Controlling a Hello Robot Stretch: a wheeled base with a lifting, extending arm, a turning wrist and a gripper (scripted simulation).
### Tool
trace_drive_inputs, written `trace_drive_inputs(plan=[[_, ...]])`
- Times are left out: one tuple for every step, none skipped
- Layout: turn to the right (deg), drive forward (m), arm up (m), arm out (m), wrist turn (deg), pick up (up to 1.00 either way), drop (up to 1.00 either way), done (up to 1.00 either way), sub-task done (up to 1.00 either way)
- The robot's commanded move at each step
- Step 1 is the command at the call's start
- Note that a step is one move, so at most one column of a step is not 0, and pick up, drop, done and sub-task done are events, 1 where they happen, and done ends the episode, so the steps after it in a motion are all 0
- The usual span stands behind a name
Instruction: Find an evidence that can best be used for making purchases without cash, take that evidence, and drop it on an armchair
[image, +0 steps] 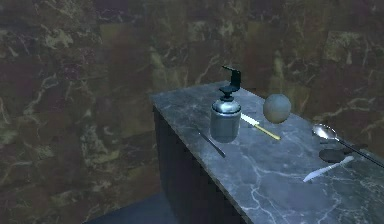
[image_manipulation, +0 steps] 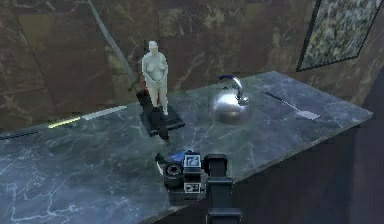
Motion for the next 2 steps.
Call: trace_drive_inputs(plan=[[0.0,0.00,0.00,0.00,0.0,1.00,0.00,0.00,0.00],[0.0,0.00,0.10,0.00,0.0,0.00,0.00,0.00,0.00]])
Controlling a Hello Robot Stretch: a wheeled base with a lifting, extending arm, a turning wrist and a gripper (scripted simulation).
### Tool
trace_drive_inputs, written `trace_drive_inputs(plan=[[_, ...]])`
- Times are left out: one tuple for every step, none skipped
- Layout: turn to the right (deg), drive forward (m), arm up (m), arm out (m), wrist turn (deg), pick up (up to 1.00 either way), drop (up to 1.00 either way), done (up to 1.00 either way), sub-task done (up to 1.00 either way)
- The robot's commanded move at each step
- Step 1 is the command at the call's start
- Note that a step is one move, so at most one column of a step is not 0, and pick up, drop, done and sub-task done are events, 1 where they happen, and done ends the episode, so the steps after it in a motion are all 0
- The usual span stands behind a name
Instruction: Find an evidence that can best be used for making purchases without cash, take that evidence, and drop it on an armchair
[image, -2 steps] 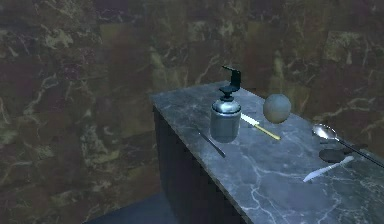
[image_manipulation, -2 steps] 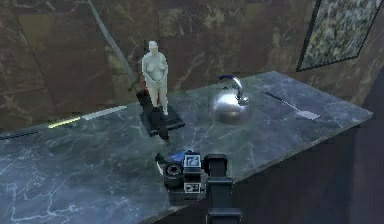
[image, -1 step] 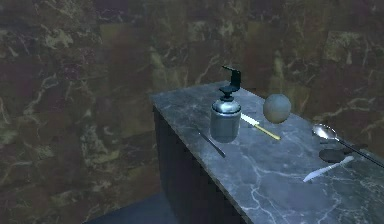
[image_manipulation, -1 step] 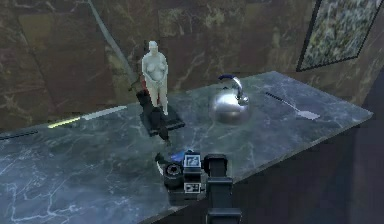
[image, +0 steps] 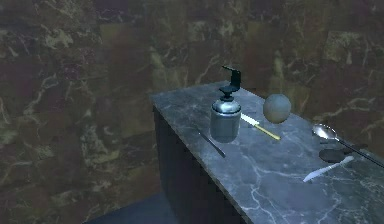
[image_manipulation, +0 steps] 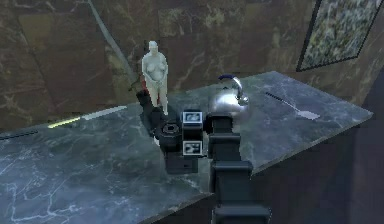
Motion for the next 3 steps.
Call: trace_drive_inputs(plan=[[0.0,0.00,0.06,0.00,0.0,0.00,0.00,0.00,0.00],[0.0,0.00,0.00,0.00,-45.0,0.00,0.00,0.00,0.00],[0.0,0.00,0.00,0.00,-45.0,0.00,0.00,0.00,0.00]])
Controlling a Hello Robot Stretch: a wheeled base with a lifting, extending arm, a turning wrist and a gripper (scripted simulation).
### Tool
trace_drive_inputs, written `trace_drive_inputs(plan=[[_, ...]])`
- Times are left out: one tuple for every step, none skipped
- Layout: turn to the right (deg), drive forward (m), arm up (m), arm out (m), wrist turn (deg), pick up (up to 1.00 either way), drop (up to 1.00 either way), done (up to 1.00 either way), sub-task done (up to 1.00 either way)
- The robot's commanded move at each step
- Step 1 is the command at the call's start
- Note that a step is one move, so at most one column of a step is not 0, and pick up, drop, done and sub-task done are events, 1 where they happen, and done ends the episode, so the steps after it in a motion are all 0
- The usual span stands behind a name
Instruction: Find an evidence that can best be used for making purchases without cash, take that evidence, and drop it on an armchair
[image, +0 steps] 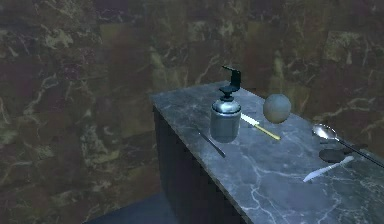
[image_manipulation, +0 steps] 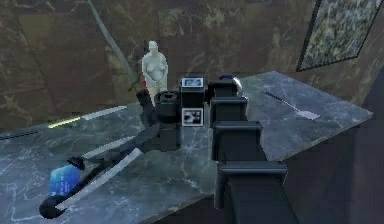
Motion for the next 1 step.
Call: trace_drive_inputs(plan=[[0.0,0.00,0.00,0.00,-33.0,0.00,0.00,0.00,0.00]])
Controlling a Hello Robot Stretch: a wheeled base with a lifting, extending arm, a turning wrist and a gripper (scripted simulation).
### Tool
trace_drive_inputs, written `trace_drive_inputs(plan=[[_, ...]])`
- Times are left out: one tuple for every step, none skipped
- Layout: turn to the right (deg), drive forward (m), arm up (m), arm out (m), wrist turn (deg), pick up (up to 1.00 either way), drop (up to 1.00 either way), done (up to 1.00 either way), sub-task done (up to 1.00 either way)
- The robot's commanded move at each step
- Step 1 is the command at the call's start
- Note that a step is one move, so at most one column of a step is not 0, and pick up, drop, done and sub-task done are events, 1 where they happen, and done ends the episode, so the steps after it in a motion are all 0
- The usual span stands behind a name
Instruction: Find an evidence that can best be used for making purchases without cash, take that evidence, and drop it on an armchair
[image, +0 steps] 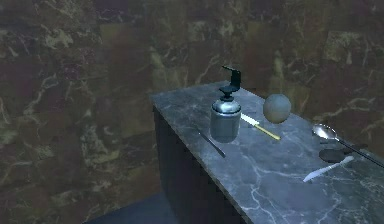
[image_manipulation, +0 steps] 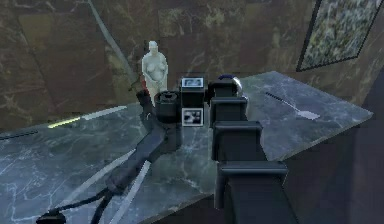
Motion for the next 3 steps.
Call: trace_drive_inputs(plan=[[0.0,0.00,0.00,-0.16,0.0,0.00,0.00,0.00,0.00],[-45.0,0.00,0.00,0.00,0.0,0.00,0.00,0.00,0.00],[-45.0,0.00,0.00,0.00,0.0,0.00,0.00,0.00,0.00]])
